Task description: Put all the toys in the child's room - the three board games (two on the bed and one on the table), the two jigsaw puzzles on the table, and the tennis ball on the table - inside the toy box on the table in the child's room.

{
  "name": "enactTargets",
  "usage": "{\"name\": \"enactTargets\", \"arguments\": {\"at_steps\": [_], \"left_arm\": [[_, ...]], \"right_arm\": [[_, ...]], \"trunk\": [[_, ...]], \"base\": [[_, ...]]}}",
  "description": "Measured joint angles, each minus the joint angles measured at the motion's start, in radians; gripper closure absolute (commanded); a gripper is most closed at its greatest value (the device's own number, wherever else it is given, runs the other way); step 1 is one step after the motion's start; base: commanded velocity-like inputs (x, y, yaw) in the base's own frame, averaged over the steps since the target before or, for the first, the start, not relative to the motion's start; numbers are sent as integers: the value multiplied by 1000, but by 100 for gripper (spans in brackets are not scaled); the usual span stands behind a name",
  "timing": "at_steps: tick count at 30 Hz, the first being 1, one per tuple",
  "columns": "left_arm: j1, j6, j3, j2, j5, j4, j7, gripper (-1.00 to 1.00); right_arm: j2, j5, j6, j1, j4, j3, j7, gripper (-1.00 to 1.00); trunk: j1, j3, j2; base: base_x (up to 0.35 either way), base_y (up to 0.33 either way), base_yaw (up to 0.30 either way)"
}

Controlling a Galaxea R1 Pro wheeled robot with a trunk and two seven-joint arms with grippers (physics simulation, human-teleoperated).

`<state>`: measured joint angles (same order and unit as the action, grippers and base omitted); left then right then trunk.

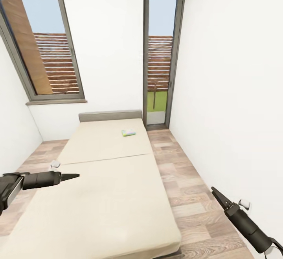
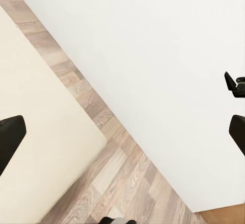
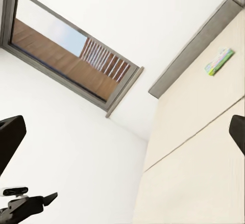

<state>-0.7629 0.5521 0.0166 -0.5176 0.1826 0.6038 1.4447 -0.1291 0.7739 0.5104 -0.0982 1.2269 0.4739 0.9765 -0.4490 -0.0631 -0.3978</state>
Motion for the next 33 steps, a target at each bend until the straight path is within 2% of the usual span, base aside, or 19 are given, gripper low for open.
{"name": "enactTargets", "arguments": {"at_steps": [13,24,29,33], "left_arm": [[0,-3,0,1,0,-2,-1,-100],[0,-3,0,2,0,-3,-24,-100],[0,-3,1,2,0,-2,-27,-100],[0,-3,2,2,-1,-2,-28,-100]], "right_arm": [[1,-6,4,-2,4,-4,-111,-100],[5,-8,1,-2,14,-9,-151,-100],[4,-9,5,-2,15,-11,-181,-100],[3,-9,8,-3,21,-16,-231,-100]], "trunk": [[0,0,0],[0,0,0],[0,-2,0],[0,-4,0]], "base": [[193,-290,0],[227,-253,3],[76,-275,132],[19,-137,218]]}}
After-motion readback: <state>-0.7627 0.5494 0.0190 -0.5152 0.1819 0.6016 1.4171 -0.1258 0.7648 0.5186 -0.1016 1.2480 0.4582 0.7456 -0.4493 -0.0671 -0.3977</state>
